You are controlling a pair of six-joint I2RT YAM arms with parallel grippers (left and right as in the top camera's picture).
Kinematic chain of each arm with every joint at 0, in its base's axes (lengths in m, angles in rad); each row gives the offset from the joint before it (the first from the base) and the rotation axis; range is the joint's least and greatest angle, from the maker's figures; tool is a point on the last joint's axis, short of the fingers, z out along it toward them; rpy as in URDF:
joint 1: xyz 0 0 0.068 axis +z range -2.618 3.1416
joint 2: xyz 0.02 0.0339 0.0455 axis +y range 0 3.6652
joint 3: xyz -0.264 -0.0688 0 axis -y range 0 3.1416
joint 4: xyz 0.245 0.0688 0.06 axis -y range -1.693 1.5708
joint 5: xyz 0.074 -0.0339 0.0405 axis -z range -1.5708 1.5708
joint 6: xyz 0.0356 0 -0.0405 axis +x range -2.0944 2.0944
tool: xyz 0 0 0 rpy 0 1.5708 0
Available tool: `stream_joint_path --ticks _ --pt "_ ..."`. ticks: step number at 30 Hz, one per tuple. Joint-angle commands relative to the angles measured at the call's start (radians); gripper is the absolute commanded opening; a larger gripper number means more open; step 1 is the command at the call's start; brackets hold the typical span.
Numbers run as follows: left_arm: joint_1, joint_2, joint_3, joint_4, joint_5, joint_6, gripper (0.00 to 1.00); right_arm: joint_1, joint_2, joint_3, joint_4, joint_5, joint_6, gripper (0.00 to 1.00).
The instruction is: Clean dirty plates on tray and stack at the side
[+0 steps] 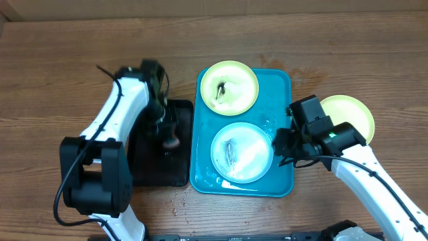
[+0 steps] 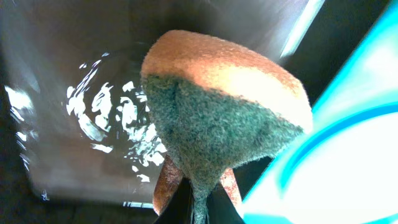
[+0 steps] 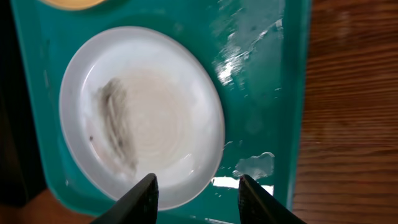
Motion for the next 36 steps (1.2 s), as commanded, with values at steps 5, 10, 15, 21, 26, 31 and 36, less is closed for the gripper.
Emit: stream_joint_path --ticks 5,10,15,21,26,31,36 --pt "-0.108 -0.044 0.234 -0.087 0.014 0.056 0.04 -0.057 0.120 0.022 0.043 0.081 0.012 0.45" --pt "-0.209 -0.039 0.228 -0.042 0.016 0.055 0.04 -0.056 0.266 0.022 0.102 -0.050 -0.111 0.44" --pt "-0.282 -0.037 0.221 0.016 0.011 -0.010 0.04 -0.056 0.371 0.018 0.144 -0.115 -0.184 0.27" --pt "-0.365 -0.037 0.114 0.150 0.038 -0.126 0.04 -0.056 0.412 0.017 0.163 -0.085 -0.108 0.04" --pt "-0.439 -0.037 -0.030 0.366 0.145 -0.201 0.04 -0.056 0.413 0.018 0.167 -0.070 -0.051 0.04" --pt "-0.517 -0.037 -0.138 0.553 0.137 -0.248 0.04 -0.055 0.412 0.018 0.166 -0.070 -0.052 0.04" --pt "-0.534 -0.005 -0.148 0.571 0.113 -0.285 0.04 -0.055 0.412 0.018 0.162 -0.071 -0.051 0.04"
